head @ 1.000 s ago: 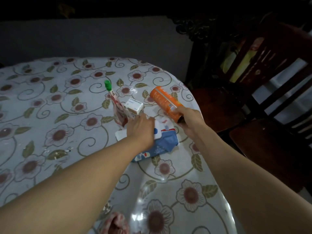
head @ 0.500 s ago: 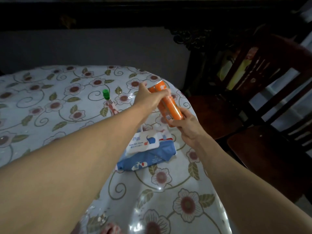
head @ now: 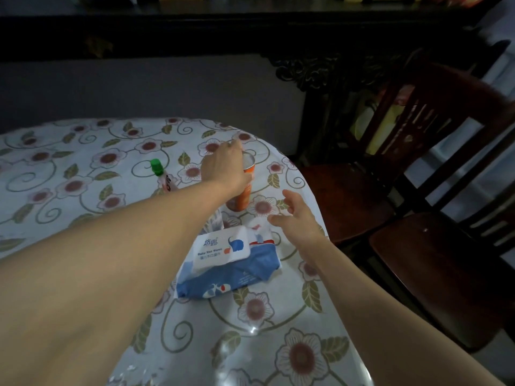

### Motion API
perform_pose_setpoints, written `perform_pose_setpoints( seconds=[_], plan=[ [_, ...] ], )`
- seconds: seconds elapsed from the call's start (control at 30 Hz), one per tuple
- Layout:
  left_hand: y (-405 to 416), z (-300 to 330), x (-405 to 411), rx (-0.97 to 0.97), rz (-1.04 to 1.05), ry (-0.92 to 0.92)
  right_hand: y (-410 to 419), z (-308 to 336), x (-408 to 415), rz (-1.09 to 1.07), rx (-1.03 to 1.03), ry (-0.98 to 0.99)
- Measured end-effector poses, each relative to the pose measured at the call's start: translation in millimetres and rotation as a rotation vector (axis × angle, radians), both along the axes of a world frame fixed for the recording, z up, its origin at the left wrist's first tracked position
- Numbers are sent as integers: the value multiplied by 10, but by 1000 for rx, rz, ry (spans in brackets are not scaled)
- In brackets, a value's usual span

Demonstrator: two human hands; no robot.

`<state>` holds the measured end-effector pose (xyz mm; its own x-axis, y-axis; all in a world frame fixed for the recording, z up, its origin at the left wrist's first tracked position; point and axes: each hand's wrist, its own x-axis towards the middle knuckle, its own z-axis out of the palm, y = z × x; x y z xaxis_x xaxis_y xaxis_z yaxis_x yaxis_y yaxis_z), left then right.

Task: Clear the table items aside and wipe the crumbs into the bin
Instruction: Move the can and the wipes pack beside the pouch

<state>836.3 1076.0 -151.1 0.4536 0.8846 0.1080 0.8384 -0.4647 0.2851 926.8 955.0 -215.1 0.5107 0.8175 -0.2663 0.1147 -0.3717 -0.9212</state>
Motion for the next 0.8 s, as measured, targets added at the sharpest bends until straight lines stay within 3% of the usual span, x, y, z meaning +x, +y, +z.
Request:
perform_pose_setpoints(
  seconds=[0.3,0.53,0.8],
  plan=[
    [50,-200,-19,-114,99,205,-101,-112,-16,34,-6,-71],
    [-180,-38,-211,-115,64,118,-156,141,-187,53,-23,-140],
    [-621,180,-1105,-99,72,78,-337,517,-812,99,-48,-157]
  ],
)
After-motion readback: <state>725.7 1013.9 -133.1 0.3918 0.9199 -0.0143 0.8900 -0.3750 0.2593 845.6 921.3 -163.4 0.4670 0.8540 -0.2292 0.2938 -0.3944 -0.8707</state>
